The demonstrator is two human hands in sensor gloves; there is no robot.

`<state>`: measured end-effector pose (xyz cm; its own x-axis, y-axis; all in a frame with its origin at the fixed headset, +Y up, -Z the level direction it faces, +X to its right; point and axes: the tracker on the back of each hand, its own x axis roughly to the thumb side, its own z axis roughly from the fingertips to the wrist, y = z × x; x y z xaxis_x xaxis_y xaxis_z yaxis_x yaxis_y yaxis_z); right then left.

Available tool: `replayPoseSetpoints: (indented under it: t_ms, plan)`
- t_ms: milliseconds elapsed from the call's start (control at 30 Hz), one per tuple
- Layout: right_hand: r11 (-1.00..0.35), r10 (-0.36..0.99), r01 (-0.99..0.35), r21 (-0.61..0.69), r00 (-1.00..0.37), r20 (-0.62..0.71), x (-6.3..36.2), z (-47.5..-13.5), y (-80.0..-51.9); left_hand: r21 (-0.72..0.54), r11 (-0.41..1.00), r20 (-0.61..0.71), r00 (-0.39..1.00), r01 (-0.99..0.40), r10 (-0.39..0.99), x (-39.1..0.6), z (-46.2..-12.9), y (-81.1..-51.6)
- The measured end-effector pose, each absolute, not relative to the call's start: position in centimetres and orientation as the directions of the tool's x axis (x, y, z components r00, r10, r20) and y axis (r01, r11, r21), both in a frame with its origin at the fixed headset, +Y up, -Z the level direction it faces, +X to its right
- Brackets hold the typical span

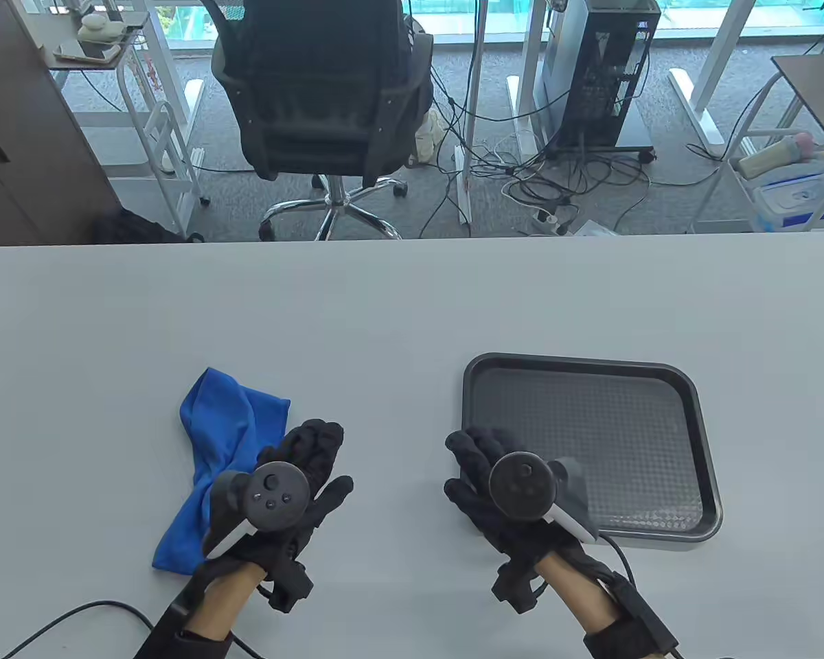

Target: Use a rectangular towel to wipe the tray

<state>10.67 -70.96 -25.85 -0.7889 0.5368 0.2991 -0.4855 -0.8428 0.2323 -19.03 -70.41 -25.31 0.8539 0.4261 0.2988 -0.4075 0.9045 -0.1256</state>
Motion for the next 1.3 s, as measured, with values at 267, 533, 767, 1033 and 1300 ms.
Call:
replayPoseSetpoints:
  t_ms: [267,533,767,1033,1300]
  plan:
    - [-0.838,0.543,-0.49,0.238,-0.788,0.289,10.8,-25.9,-71.1,-0.133,0.906,0.288,0.859,-0.402,0.423,-19.0,-25.3,-70.5]
    - [-0.836,0.547,-0.495,0.238,-0.788,0.283,10.9,-26.0,-71.1,-0.128,0.905,0.286,0.858,-0.407,0.426,-19.1,-25.4,-70.4]
    - [-0.847,0.531,-0.503,0.171,-0.818,0.221,13.0,-27.1,-70.6,-0.132,0.904,0.286,0.858,-0.406,0.427,-19.1,-25.4,-70.5]
    - [-0.856,0.517,-0.517,0.009,-0.856,-0.016,19.9,-30.0,-70.6,-0.136,0.903,0.289,0.856,-0.406,0.429,-19.1,-25.4,-70.5]
    - [-0.853,0.509,-0.517,-0.077,-0.79,-0.342,28.2,-31.1,-72.3,-0.136,0.898,0.295,0.848,-0.418,0.439,-19.1,-25.4,-70.4]
